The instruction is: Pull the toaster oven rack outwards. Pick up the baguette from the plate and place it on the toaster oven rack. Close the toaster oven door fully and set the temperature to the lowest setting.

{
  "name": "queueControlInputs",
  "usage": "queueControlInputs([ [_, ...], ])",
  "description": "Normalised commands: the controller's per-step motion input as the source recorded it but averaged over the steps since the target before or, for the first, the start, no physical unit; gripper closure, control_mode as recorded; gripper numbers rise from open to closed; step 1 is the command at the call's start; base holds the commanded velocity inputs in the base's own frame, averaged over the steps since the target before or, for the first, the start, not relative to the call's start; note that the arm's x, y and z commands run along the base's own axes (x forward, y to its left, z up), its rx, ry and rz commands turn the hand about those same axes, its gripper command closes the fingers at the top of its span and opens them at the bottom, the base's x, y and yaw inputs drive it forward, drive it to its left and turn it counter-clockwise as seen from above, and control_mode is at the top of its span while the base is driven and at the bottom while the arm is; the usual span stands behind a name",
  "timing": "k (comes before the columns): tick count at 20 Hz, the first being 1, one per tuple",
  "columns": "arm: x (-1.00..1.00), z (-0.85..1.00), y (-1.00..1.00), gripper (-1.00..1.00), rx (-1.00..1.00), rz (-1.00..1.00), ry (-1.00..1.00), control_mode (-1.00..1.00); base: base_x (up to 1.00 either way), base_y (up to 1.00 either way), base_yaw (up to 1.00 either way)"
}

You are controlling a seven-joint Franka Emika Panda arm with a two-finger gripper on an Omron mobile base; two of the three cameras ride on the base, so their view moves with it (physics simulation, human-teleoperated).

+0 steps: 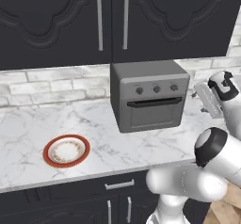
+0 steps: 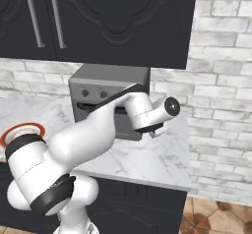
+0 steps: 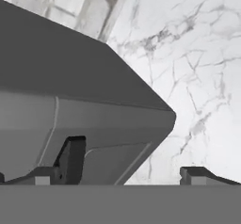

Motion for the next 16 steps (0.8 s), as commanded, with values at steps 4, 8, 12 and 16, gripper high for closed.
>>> queueControlInputs([
  [4, -0.49, 0.54, -0.01, -1.0, 0.01, 0.03, -0.24, -1.0, 0.0, 0.0, 0.0],
  [8, -0.18, 0.24, 0.19, -1.0, 0.0, 0.09, -0.39, -1.0, 0.0, 0.0, 0.0],
  [12, -0.19, 0.12, 0.47, -1.0, -0.09, 0.16, -0.52, -1.0, 0.0, 0.0, 0.0],
  [16, -0.07, 0.06, 0.66, -1.0, -0.19, 0.16, -0.48, -1.0, 0.0, 0.0, 0.0],
])
